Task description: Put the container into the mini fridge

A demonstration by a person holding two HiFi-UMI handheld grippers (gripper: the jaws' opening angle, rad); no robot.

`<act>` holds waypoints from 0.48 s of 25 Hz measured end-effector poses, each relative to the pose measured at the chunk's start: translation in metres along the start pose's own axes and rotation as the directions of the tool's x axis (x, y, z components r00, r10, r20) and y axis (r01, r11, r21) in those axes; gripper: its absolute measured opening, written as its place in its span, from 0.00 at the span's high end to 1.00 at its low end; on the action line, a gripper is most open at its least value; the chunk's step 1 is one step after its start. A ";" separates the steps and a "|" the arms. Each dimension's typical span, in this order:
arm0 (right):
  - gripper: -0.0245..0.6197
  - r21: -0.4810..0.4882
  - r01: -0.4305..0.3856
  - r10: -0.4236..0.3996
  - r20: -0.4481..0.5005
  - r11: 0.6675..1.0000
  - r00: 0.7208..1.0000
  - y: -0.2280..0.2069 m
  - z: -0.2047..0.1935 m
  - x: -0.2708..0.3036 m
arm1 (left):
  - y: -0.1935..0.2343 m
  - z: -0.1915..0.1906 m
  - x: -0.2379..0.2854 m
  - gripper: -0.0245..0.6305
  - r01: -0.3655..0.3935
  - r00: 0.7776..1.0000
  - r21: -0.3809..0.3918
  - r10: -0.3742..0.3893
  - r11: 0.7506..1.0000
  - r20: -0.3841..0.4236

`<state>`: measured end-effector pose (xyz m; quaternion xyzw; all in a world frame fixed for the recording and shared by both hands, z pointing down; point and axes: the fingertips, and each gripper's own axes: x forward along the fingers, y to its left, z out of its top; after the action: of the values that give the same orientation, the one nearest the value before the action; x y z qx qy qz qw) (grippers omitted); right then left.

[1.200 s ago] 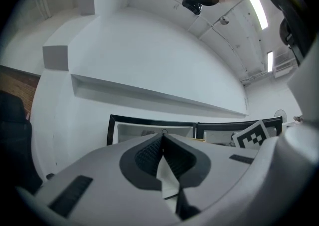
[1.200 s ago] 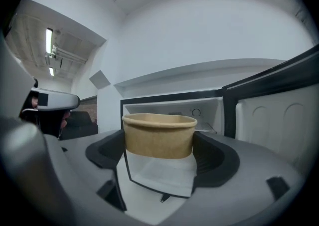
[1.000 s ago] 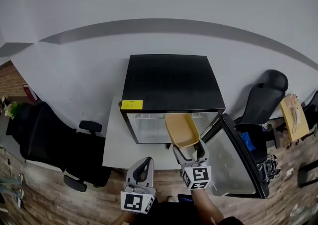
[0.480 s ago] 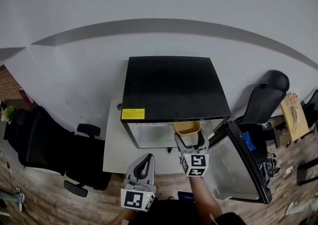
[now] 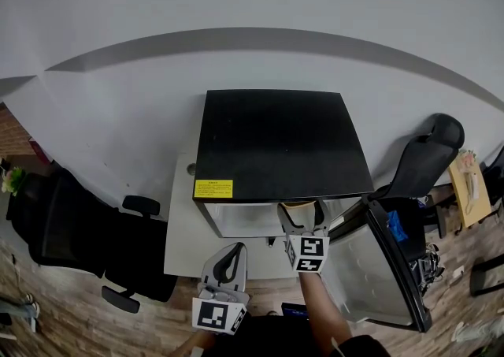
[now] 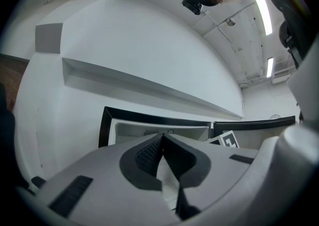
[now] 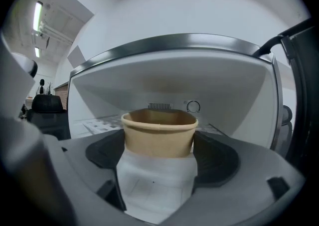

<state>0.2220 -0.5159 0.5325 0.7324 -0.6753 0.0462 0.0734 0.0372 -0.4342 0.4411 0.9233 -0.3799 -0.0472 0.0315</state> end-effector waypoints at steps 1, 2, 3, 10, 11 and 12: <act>0.28 -0.003 0.001 -0.001 -0.001 1.000 1.000 0.000 0.000 0.002 | 0.001 0.000 0.000 0.95 -0.003 1.000 -0.001 0.003 1.000 -0.001; 0.28 -0.006 0.002 -0.002 -0.001 1.000 1.000 0.000 0.001 0.004 | 0.003 0.000 0.001 0.95 -0.007 1.000 -0.001 0.007 1.000 -0.002; 0.28 -0.008 0.002 -0.002 -0.002 1.000 1.000 0.000 0.001 0.007 | 0.004 -0.001 0.001 0.95 -0.010 1.000 0.000 0.010 1.000 -0.003; 0.28 -0.015 0.003 -0.003 0.007 1.000 1.000 0.002 0.004 0.018 | 0.008 0.001 0.004 0.95 -0.023 1.000 -0.001 0.023 1.000 -0.005; 0.28 -0.015 0.005 -0.005 0.011 1.000 1.000 0.002 0.004 0.018 | 0.008 0.001 0.004 0.95 -0.024 1.000 -0.001 0.024 1.000 -0.005; 0.28 -0.015 0.007 -0.007 0.014 1.000 1.000 0.003 0.004 0.018 | 0.009 0.001 0.004 0.95 -0.025 1.000 0.000 0.025 1.000 -0.006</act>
<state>0.2202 -0.5343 0.5321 0.7346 -0.6735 0.0360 0.0744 0.0337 -0.4431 0.4411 0.9186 -0.3912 -0.0442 0.0335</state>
